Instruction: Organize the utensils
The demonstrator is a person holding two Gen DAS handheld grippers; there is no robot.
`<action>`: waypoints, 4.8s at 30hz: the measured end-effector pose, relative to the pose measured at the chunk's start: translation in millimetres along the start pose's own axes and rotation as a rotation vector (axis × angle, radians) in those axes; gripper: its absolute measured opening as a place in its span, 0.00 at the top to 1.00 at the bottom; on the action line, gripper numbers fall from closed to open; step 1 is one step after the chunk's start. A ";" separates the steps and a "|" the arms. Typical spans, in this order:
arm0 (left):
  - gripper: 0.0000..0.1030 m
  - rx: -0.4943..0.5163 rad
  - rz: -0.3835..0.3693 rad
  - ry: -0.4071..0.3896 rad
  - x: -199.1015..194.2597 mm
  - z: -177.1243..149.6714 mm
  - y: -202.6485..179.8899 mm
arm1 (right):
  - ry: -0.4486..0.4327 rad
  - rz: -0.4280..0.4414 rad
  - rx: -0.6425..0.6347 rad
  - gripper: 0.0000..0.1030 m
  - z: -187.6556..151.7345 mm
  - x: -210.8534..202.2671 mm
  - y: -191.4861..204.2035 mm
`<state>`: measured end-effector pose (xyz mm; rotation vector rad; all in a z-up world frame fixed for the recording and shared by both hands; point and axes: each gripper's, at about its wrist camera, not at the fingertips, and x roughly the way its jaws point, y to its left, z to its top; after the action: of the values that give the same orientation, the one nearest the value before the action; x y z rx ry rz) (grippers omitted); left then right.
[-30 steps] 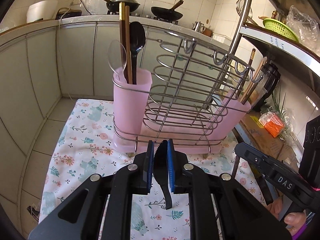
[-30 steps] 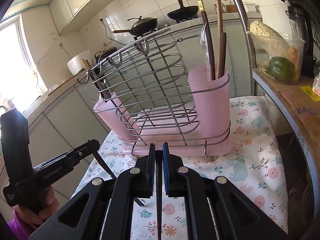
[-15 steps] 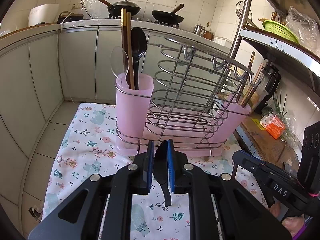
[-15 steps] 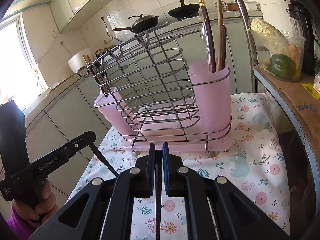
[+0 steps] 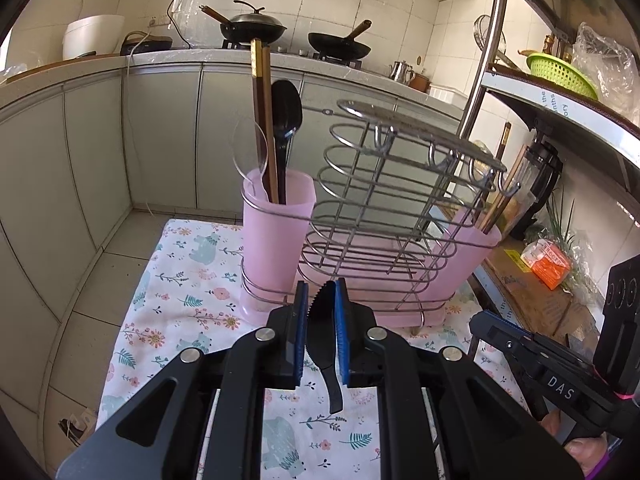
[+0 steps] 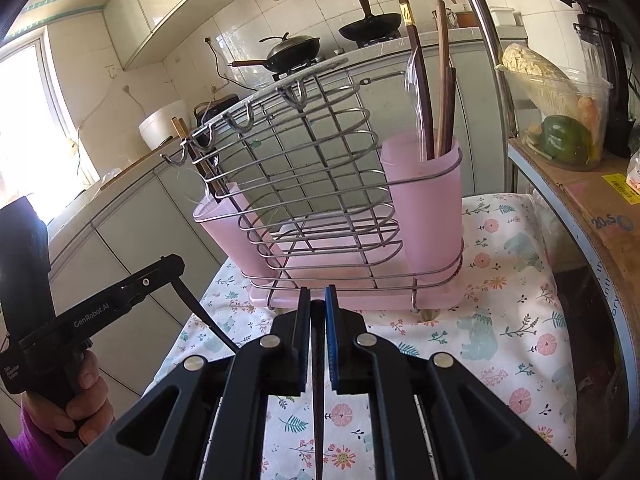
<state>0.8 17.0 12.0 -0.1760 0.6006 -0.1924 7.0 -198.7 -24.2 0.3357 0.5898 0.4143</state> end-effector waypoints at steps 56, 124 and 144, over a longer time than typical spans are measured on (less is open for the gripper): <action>0.88 -0.016 0.074 -0.308 -40.0 150.2 35.8 | -0.217 -0.224 -0.118 0.93 172.0 -56.1 -25.6; 0.57 0.004 -0.023 -0.073 -4.3 54.1 -8.7 | -0.104 -0.105 -0.014 0.58 64.6 -33.5 11.1; 0.57 0.024 -0.007 -0.098 -31.4 14.0 -25.5 | -0.104 -0.130 -0.097 0.58 25.5 -43.7 48.6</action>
<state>-19.8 1.1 45.9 -0.1632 0.5000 -0.1963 -24.2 -181.7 36.3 0.2232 0.4850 0.2976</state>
